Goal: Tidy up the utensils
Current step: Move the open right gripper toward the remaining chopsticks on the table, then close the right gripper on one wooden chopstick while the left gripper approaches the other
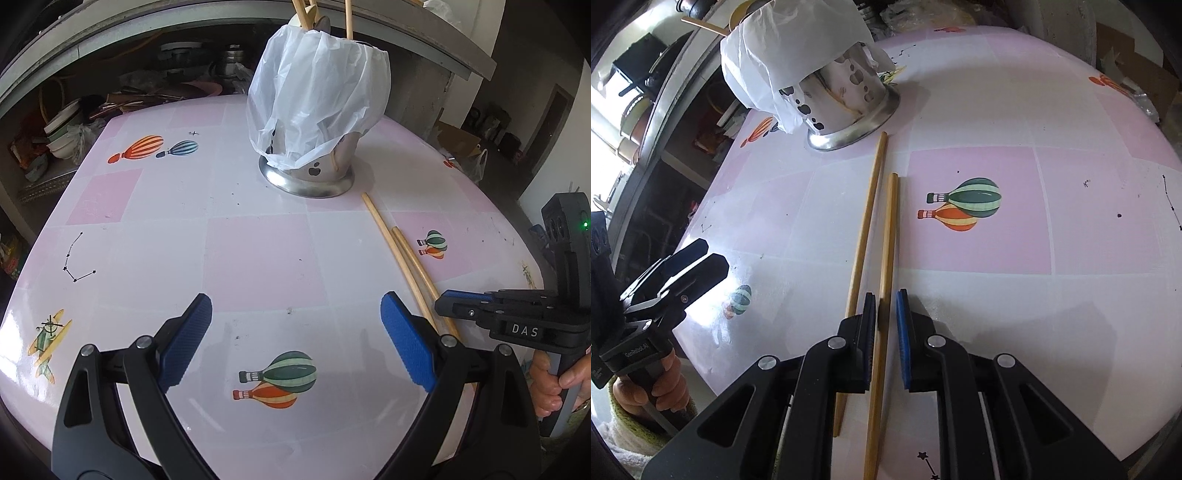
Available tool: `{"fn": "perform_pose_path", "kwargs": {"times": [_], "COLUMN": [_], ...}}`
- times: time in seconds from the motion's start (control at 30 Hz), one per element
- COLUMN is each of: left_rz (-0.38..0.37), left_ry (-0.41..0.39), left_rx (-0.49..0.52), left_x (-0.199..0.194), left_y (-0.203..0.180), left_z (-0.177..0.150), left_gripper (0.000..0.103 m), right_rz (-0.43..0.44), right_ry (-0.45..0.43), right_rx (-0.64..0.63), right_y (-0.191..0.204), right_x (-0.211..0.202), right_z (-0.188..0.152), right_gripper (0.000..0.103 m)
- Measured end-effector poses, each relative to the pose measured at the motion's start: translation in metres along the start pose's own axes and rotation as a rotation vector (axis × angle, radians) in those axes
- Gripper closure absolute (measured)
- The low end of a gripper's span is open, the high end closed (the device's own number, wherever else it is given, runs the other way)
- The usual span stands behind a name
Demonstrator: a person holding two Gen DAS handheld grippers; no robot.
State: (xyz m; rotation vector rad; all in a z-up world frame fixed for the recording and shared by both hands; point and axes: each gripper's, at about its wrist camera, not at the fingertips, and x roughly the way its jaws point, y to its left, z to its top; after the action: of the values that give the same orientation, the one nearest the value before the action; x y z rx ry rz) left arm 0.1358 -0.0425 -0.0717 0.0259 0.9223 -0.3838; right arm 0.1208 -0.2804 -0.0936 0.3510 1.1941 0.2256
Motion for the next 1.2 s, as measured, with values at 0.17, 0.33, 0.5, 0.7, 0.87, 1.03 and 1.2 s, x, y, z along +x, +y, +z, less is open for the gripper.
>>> {"fn": "perform_pose_path", "kwargs": {"times": [0.17, 0.33, 0.5, 0.7, 0.87, 1.03, 1.2], "left_rz": [0.001, 0.001, -0.036, -0.108, -0.089, -0.044, 0.01], "left_ry": [0.003, -0.005, -0.031, 0.054, 0.136, 0.179, 0.178], "left_rx": [0.016, 0.05, 0.13, 0.186, 0.228, 0.285, 0.3], "left_x": [0.002, 0.006, 0.016, 0.055, 0.086, 0.1, 0.101], "left_y": [-0.005, -0.012, -0.034, -0.065, -0.088, -0.106, -0.108], "left_z": [0.0, 0.007, 0.032, 0.064, 0.07, 0.058, 0.048], "left_gripper": [0.014, 0.014, 0.017, 0.048, 0.066, 0.081, 0.089], "right_rz": [-0.105, -0.139, -0.122, -0.104, -0.072, -0.051, -0.039], "right_ry": [-0.037, -0.066, -0.083, -0.092, -0.095, -0.097, -0.102], "right_rx": [-0.047, 0.002, 0.048, 0.055, 0.065, 0.069, 0.069], "right_y": [-0.002, -0.022, -0.038, -0.04, -0.044, -0.047, -0.048], "right_x": [-0.002, -0.009, -0.013, -0.014, -0.014, -0.014, -0.015], "right_z": [0.003, 0.006, 0.006, 0.004, 0.004, 0.003, 0.003], "right_gripper": [0.092, 0.094, 0.094, 0.094, 0.094, 0.096, 0.096]}}
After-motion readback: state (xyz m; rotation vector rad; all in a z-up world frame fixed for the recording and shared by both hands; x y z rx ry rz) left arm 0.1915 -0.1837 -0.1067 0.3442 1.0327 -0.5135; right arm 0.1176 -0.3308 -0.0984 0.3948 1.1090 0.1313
